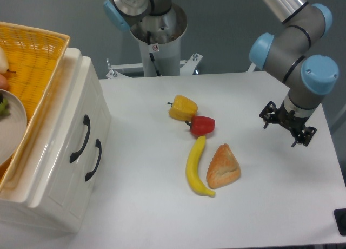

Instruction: Slide the top white drawer open

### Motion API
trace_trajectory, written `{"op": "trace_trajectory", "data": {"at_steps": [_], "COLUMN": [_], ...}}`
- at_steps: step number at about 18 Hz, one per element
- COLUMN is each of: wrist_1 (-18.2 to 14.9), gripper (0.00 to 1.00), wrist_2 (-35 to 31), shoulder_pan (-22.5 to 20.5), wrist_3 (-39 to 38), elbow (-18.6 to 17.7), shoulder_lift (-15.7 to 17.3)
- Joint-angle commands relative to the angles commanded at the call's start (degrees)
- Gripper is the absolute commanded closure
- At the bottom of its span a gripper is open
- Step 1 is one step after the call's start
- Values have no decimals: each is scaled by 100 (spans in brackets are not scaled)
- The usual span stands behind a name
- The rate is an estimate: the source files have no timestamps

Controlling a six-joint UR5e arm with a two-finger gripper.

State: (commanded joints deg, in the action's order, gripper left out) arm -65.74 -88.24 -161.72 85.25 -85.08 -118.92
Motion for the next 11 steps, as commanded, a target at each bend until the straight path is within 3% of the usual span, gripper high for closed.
{"op": "trace_trajectory", "data": {"at_steps": [11], "wrist_1": [0], "gripper": [0], "wrist_2": [35], "shoulder_pan": [0], "wrist_3": [-149], "elbow": [-114], "shoulder_lift": [97]}}
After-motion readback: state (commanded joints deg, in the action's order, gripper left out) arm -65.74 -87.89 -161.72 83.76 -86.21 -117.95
